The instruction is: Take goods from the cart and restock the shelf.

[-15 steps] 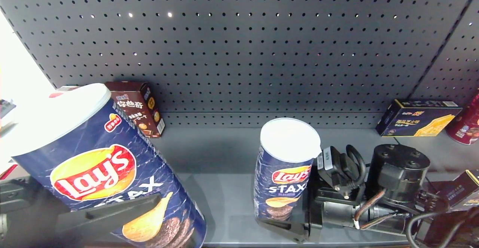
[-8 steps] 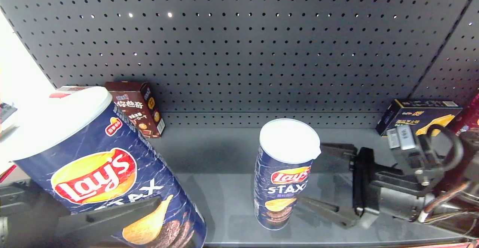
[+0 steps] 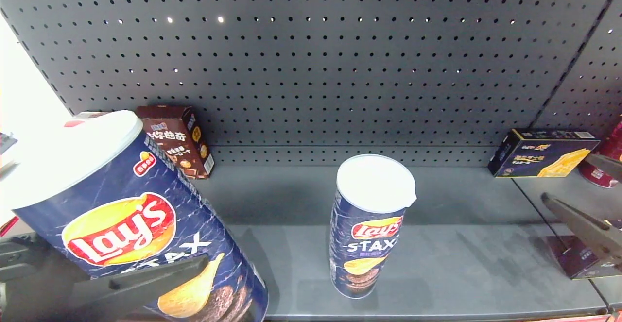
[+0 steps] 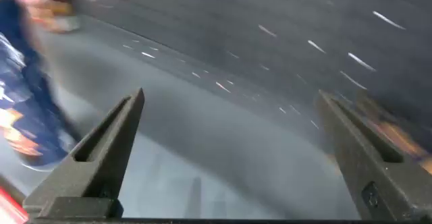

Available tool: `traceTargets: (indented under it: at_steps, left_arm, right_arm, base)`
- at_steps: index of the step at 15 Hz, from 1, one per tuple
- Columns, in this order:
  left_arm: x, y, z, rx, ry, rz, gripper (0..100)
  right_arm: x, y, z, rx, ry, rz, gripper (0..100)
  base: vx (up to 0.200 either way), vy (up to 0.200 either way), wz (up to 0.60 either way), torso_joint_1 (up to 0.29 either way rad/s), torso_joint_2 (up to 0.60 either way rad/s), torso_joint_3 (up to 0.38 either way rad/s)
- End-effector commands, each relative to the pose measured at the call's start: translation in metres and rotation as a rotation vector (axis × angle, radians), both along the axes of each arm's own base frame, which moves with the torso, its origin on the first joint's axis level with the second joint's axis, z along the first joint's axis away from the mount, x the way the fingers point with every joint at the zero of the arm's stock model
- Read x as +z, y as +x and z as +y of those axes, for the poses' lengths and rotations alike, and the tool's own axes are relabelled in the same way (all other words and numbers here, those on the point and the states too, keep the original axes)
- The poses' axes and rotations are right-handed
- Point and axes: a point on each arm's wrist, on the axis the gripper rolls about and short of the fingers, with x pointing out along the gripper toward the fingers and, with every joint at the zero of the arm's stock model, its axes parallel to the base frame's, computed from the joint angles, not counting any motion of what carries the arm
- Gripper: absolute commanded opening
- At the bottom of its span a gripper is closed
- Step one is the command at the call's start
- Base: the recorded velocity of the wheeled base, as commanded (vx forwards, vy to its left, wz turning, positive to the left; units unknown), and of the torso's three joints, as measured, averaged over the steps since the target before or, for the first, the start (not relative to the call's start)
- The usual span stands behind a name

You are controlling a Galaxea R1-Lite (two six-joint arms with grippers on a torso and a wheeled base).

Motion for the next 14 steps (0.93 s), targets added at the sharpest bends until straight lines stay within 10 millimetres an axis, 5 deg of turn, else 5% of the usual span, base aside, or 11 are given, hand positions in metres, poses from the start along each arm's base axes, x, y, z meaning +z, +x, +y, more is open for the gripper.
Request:
traceTargets:
  at_steps: [1,7,14]
  left_arm:
    - [0.003,0.001,0.000,0.004,-0.006,-0.011,0]
    - [0.007,-0.001,-0.001,-0.020,0.006,-0.055,0]
    - [0.008,-0.010,0.004,-0.021,-0.008,-0.074,0]
  right_arm:
    - [-0.035,-0.061,-0.017,-0.242,0.058,0.020,100]
    - [-0.119,-0.121,-0.026,-0.443,0.113,0.226,100]
    - [-0.124,-0.123,-0.027,-0.477,0.172,0.266,100]
  base:
    - [0.000,0.000,0.00,0.000,0.00,0.000]
    - [0.000,0.000,0.00,0.000,0.00,0.000]
    - [0.000,0.000,0.00,0.000,0.00,0.000]
